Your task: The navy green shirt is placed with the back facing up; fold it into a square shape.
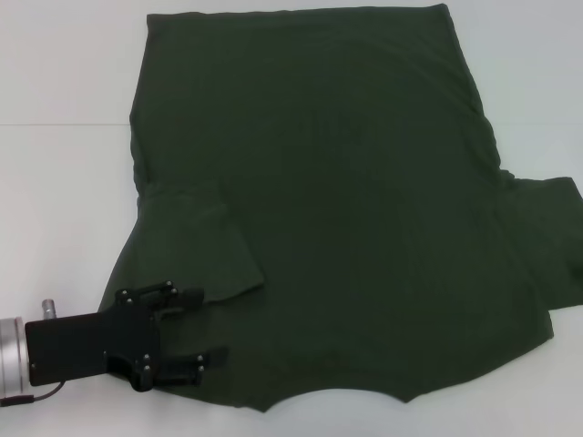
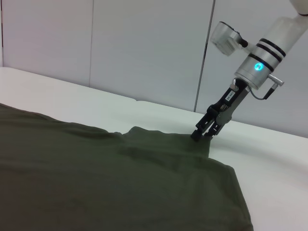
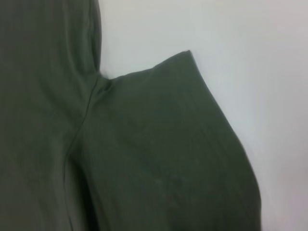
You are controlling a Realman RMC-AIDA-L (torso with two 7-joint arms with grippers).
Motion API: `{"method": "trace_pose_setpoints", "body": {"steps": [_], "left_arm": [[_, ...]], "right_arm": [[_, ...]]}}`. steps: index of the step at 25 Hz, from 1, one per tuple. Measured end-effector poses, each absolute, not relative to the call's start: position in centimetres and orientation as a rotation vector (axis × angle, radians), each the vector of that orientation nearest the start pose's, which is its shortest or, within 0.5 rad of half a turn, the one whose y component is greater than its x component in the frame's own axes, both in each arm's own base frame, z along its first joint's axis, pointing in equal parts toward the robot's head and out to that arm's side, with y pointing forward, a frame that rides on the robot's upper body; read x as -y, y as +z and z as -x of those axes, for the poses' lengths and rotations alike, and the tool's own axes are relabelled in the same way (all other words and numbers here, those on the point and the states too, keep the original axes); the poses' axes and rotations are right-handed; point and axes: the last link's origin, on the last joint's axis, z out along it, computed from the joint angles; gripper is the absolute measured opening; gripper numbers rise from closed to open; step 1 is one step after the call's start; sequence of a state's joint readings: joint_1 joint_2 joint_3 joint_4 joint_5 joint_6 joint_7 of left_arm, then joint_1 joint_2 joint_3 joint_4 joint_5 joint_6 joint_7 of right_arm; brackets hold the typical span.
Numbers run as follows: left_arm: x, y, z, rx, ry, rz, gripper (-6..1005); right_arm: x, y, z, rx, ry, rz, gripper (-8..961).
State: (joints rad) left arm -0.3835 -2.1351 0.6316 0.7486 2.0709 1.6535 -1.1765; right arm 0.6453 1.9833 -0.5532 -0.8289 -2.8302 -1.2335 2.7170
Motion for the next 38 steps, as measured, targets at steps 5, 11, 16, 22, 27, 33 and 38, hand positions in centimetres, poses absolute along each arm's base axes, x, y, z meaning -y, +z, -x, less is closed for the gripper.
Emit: {"method": "trace_pose_setpoints", "body": {"steps": [5,11,16,22,27,33,38], "left_arm": [[-28.1,-0.5,29.1,0.464,-0.657,2.736,859],[-28.1,-0.4,29.1,0.466,-0.659,2.733,858],[-28.1,-0.4,29.2,0.468,-0.66,2.731,858],[-28.0,-0.4,29.2,0.47,-0.661,2.727,858],[-28.0,-0.4,29.2,0.47,-0.663,2.726,858],[-28.1,-0.3,29.2,0.469,-0.666,2.723,857],[-28.1,-0.3,29.2,0.472,-0.67,2.718,857]], "right_arm": [[-37.7,8.9,-35.2,-1.802,-0.013,1.667,873],[-37.7,8.6,-35.1,-1.794,-0.029,1.681,694],[-37.9,8.4,-34.8,-1.789,-0.038,1.689,381],[-38.0,8.6,-34.7,-1.782,-0.035,1.69,250],[-37.9,8.7,-34.8,-1.777,-0.039,1.692,138],[-37.8,9.7,-35.1,-1.752,-0.02,1.668,38],[-37.4,10.9,-35.3,-1.744,0.044,1.635,35]]}}
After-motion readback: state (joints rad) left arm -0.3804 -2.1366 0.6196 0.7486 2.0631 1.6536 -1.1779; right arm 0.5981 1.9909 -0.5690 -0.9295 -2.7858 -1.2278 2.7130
